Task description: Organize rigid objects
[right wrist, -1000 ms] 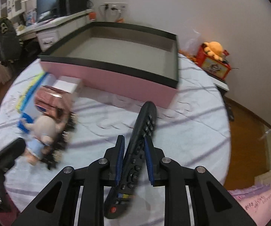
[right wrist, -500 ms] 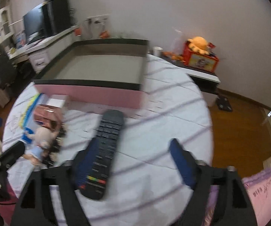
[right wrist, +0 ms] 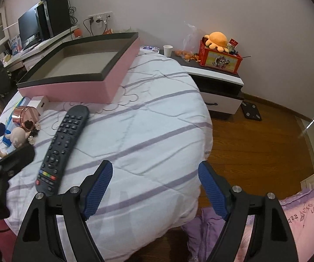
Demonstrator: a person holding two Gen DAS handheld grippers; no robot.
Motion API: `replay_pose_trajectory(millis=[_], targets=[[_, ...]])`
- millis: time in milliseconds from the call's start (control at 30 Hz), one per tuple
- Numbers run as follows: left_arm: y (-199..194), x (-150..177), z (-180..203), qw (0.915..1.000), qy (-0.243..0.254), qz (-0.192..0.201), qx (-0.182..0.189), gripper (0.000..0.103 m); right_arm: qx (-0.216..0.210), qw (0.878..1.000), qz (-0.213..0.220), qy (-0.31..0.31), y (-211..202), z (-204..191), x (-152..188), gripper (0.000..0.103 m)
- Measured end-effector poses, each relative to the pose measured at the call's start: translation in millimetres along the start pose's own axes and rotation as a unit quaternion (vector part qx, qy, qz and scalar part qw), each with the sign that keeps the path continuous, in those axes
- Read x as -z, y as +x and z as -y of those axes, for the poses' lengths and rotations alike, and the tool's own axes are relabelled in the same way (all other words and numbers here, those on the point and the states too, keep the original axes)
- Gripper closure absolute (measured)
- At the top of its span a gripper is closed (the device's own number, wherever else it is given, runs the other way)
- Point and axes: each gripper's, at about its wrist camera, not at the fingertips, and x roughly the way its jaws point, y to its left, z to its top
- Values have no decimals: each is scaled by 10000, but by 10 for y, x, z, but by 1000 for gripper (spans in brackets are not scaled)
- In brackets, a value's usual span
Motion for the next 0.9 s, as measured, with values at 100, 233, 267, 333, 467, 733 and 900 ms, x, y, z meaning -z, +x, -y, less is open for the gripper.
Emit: replay_pose_trajectory(millis=[100,233,267,333,467,733,900], targets=[[131,10,96,9999,-87,-72,19,0,-55,10000,19,-2,24,98,-12,21],[248,6,130,9996,-257,-111,36,0,-101,9999,10,-86,89,146,-35,21],[272,4,130,9995,-288,-126,46,0,-77,9999,-3,-105,108,151,-41,21],[327,11,137,9995,-264,-159,43,1,-85,9999,-17,-145,146,166,-51,21],[442,19,151,9992,-243,-301,89,13,-171,9996,-26,-216,201,205,-80,21],[518,17,185,9993,0,-364,102,43,-326,9989,-11,-324,230,137,-117,21],[481,7,153,9991,89,-372,159,58,-365,9988,-33,-311,235,102,-113,21]])
